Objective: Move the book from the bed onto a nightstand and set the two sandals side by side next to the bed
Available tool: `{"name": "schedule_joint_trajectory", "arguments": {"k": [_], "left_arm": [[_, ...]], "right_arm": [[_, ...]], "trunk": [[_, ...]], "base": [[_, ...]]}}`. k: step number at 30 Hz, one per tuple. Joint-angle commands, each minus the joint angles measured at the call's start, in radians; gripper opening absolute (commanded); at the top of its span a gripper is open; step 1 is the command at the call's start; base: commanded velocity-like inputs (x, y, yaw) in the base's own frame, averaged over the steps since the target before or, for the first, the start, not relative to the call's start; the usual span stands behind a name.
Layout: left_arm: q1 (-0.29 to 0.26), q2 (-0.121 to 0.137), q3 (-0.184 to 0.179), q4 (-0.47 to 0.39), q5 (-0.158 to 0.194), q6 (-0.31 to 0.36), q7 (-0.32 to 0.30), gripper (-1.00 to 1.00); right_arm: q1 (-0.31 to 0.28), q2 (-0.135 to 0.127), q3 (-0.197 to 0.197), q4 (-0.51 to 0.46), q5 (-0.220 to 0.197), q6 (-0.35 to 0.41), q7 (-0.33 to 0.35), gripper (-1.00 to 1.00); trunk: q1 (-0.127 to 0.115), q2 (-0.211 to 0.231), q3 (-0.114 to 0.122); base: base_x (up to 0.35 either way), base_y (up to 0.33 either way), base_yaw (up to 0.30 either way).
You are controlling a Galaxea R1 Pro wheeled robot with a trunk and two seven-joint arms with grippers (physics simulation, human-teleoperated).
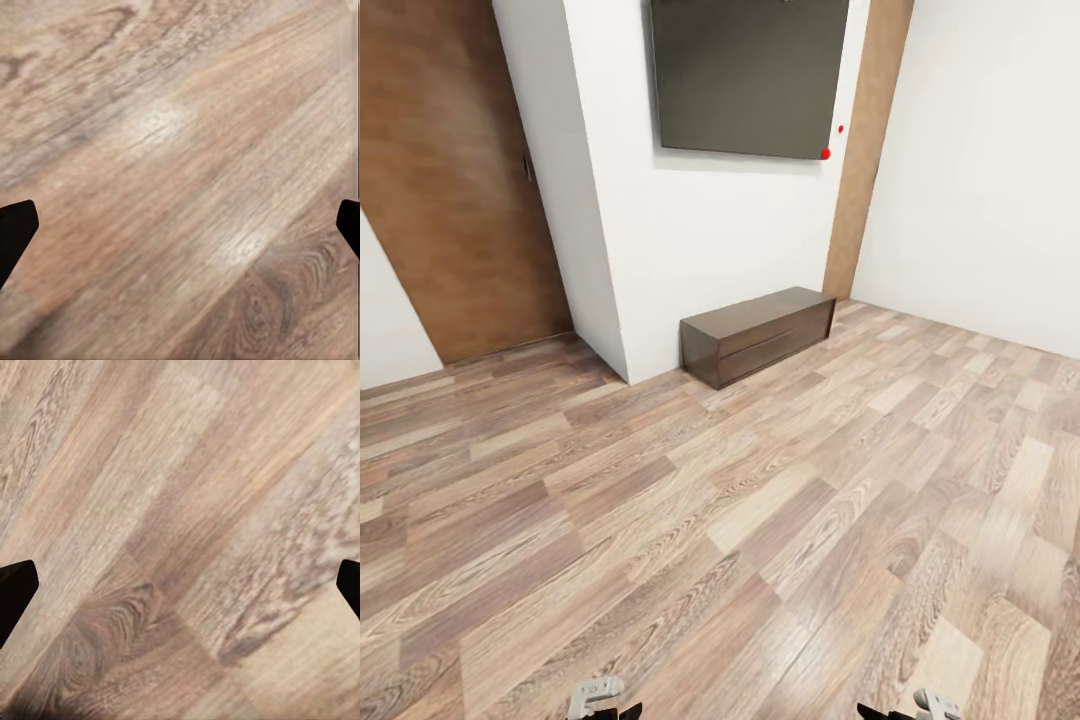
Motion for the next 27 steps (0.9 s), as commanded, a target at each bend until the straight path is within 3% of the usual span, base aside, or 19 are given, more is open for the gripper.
{"name": "schedule_joint_trajectory", "arguments": {"k": [1,27], "left_arm": [[0.0,0.0,0.008,0.001,-0.011,-0.004,-0.002,1.0],[0.0,0.0,0.008,0.001,-0.008,-0.004,-0.001,1.0]], "right_arm": [[-0.001,0.0,-0.008,-0.001,0.005,0.006,0.005,1.0],[0.0,0.001,-0.009,-0.001,0.002,0.006,0.004,1.0]], "trunk": [[-0.004,0.007,0.002],[-0.104,0.189,0.084]], "base": [[0.0,0.0,0.0],[0.0,0.0,0.0]]}}
